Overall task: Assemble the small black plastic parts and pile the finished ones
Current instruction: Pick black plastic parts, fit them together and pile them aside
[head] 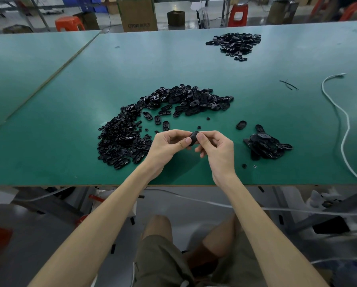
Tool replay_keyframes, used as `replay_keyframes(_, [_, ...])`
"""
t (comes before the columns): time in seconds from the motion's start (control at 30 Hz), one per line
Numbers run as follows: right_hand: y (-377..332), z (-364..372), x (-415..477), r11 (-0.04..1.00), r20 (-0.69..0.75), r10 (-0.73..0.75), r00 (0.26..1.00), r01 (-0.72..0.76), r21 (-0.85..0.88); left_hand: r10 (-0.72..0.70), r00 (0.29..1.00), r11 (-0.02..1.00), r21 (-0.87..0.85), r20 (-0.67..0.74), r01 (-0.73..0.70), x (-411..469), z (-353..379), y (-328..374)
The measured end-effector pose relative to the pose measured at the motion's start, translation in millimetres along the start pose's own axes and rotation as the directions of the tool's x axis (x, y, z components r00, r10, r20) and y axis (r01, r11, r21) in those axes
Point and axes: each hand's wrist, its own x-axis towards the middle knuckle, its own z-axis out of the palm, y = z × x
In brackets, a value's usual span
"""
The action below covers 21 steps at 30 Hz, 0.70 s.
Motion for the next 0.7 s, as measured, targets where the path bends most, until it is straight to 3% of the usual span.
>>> replay_keyframes(0.43, [-3.4, 1.3, -1.9, 1.0, -0.022, 0.014, 1.0, -0.014, 0.001, -0.03, 0.999, 1.0, 0.005, 0.02, 0.03, -1.2, 0.7, 3.4])
replay_keyframes(0.7, [-3.8, 2.0, -1.9, 0.999, 0.036, 0.012, 0.999, -0.011, -0.039, 0.001, 0.999, 1.0, -0.022, -0.035, -0.002, -1.1, 0.9, 3.1])
